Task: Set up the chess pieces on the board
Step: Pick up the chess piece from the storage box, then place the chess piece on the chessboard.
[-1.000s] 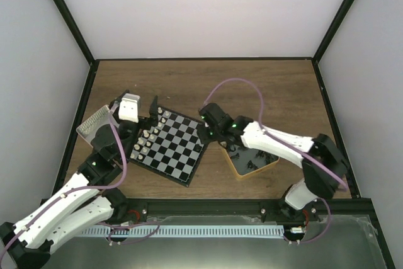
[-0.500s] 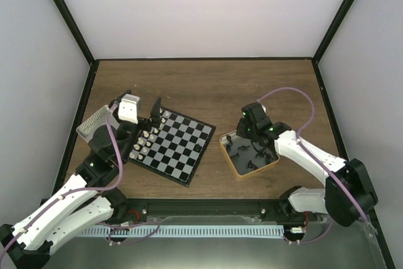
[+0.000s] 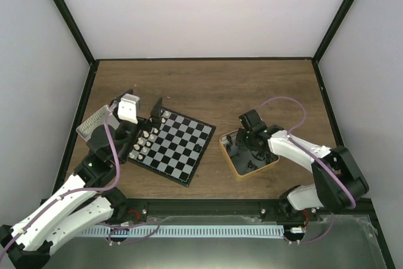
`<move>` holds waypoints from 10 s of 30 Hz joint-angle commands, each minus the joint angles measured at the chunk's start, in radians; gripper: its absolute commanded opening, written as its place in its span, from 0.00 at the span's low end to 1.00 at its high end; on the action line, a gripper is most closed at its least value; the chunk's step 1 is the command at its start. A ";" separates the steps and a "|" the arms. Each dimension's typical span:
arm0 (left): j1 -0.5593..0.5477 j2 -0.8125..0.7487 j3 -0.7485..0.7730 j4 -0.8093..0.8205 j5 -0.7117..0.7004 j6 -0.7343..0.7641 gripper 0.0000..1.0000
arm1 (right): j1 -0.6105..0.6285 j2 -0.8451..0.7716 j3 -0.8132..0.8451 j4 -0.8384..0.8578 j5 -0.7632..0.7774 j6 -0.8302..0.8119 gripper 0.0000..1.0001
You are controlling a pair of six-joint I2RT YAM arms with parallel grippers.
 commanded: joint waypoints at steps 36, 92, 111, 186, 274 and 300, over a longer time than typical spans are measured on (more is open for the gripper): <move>0.001 0.025 0.004 0.032 0.018 0.000 1.00 | -0.007 0.107 0.043 -0.144 -0.026 -0.143 0.30; -0.136 0.444 -0.152 0.456 0.329 -0.744 0.78 | 0.027 -0.082 0.097 0.669 -0.577 0.920 0.06; -0.139 0.527 -0.129 0.499 0.332 -0.802 0.34 | 0.067 -0.027 0.130 0.679 -0.598 0.929 0.06; -0.139 0.802 0.150 -0.954 0.537 -0.682 0.04 | 0.084 -0.272 0.066 0.340 -0.009 0.244 0.07; -0.134 -0.112 0.161 -0.322 -0.399 -0.340 0.59 | 0.729 0.398 -0.035 0.984 0.208 -0.064 0.08; -0.135 -0.111 0.123 -0.315 -0.394 -0.337 0.61 | 0.731 0.432 -0.019 0.987 0.217 -0.068 0.16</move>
